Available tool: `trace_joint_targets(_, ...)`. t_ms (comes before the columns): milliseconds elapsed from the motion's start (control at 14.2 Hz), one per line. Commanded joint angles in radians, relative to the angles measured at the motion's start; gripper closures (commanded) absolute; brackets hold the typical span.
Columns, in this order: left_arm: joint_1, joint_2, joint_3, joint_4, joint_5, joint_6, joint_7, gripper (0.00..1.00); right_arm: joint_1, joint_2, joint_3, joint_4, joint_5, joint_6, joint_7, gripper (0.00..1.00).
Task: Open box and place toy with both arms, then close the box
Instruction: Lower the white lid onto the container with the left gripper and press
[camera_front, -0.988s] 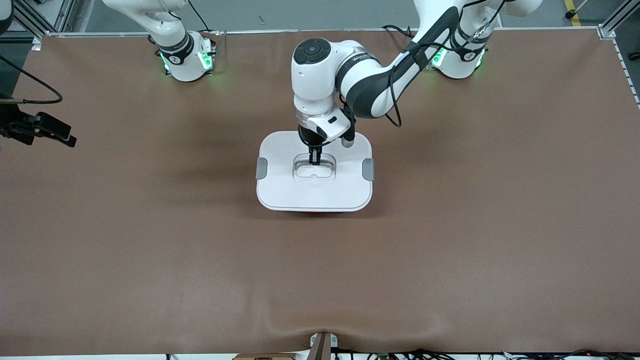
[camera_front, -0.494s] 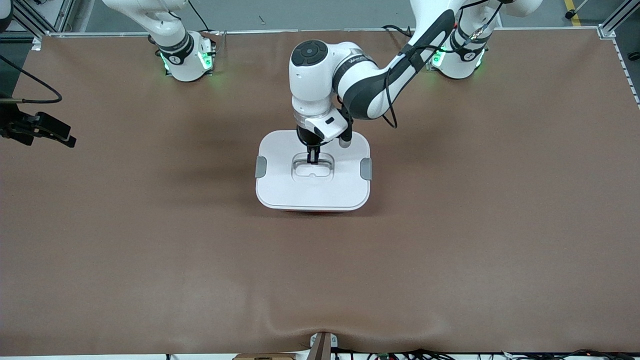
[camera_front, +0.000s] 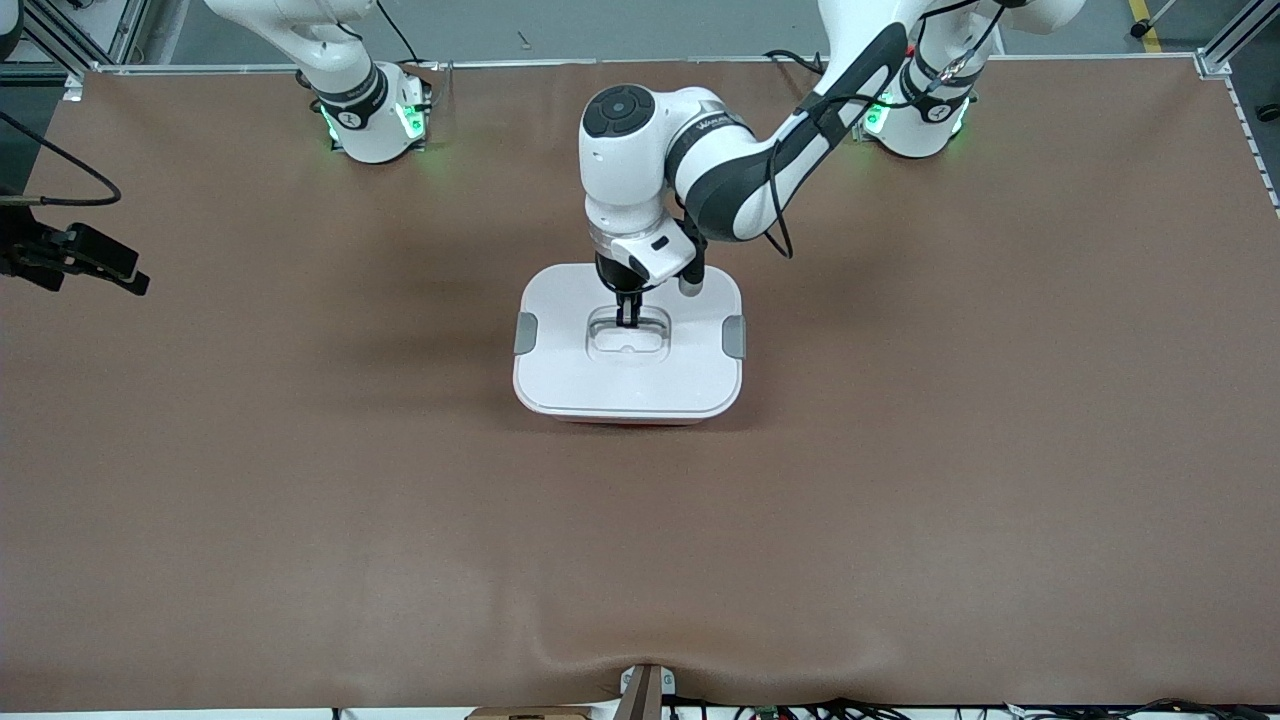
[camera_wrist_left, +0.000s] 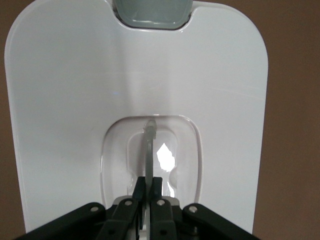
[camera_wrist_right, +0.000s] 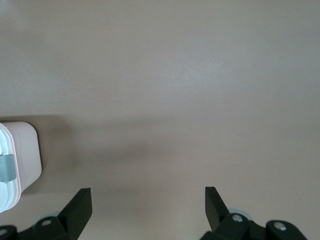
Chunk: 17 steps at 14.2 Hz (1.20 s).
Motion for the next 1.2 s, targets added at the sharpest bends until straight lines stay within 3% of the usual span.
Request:
trace_joint_targets(0, -0.013, 0.006, 0.002, 0.004, 0.026, 0.008, -0.018, 1.0, 0.006, -0.004, -0.007, 0.001, 0.019, -0.005, 0.007, 0.0)
trace_joint_targets(1129, -0.001, 0.003, 0.004, -0.034, 0.026, 0.042, -0.027, 1.0, 0.021, -0.004, -0.005, -0.002, 0.017, 0.003, 0.007, 0.0)
